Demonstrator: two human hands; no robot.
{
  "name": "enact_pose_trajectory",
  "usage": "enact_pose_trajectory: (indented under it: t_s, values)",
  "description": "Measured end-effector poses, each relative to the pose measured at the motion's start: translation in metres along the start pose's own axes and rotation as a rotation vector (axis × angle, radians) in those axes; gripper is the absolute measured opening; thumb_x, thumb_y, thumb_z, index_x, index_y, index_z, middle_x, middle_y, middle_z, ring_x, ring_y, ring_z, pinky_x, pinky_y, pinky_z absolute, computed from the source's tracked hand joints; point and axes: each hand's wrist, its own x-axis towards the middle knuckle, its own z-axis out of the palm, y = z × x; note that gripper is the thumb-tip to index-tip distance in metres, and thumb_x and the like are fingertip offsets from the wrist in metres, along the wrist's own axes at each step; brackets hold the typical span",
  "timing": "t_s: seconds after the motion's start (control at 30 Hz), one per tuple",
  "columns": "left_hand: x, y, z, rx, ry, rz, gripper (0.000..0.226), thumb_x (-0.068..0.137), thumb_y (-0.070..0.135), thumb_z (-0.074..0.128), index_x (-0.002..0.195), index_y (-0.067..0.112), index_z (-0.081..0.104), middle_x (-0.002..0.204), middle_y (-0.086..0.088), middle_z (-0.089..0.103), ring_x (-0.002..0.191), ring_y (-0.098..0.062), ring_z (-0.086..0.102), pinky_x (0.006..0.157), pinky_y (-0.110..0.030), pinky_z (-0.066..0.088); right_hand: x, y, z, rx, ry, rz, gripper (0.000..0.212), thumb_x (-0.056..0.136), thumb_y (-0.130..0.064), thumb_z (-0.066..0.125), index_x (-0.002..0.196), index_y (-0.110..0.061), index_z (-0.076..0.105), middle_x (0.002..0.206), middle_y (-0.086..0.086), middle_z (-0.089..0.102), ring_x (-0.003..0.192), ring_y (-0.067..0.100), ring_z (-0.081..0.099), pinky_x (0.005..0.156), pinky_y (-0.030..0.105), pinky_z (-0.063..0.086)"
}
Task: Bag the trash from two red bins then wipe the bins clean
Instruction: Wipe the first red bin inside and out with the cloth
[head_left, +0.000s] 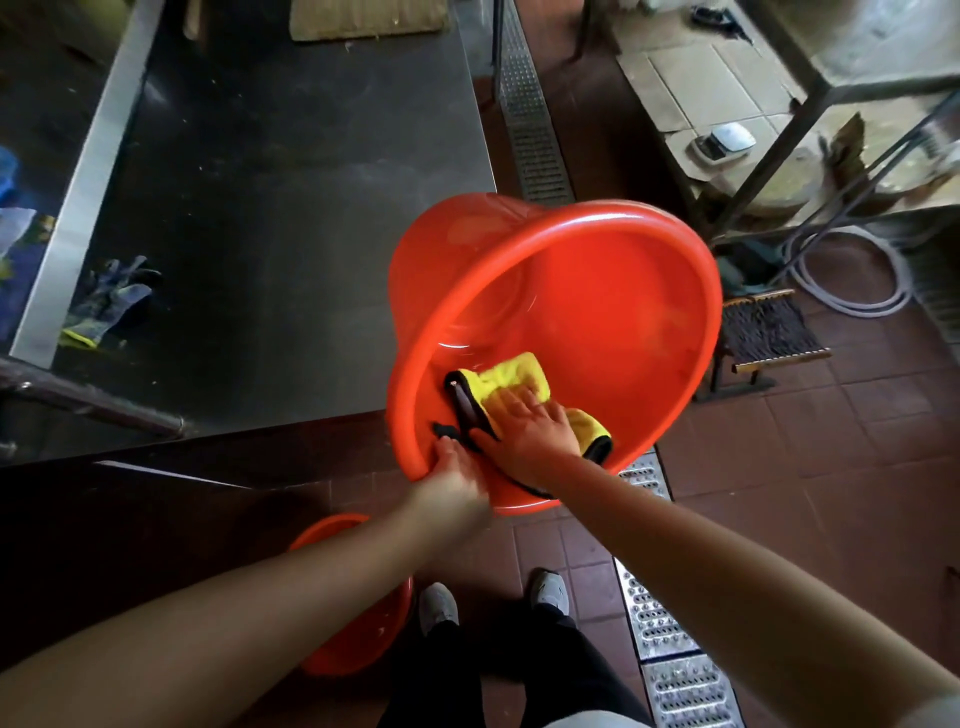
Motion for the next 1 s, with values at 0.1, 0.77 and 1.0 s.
enact_pose_trajectory:
  t_s: [0.1,0.77,1.0]
  values:
    - [0.001,0.003,0.004,0.048,-0.024,0.041,0.041,0.08,0.034,0.055,0.099,0.006,0.077,0.094,-0.018,0.074,0.084,-0.033,0.073,0.074,-0.041,0.059,-0.007,0.029,-0.013,-0.1,0.035,0.002,0.064,0.098,-0.062,0.033,0.156,-0.039,0.02,0.166,-0.004,0.017,0.154,0.022,0.008,0.119,0.051,0.014]
    - [0.004,-0.008,-0.02,0.0,-0.088,0.131,0.036,0.086,0.019,0.05,0.105,-0.004,0.07,0.1,-0.028,0.07,0.091,-0.041,0.069,0.081,-0.052,0.055,-0.067,0.009,-0.025,-0.051,0.046,0.108,0.076,0.092,-0.072,0.026,0.157,-0.032,0.021,0.165,0.0,0.019,0.153,0.024,0.008,0.118,0.055,0.01]
    - [0.004,-0.009,-0.016,-0.055,-0.042,0.165,0.04,0.094,0.004,0.035,0.124,-0.016,0.051,0.12,-0.038,0.057,0.108,-0.051,0.059,0.094,-0.061,0.045,-0.077,0.037,-0.042,-0.186,0.058,0.08,0.065,0.101,-0.05,0.039,0.159,-0.038,0.013,0.167,-0.003,0.017,0.154,0.02,0.005,0.12,0.047,0.009]
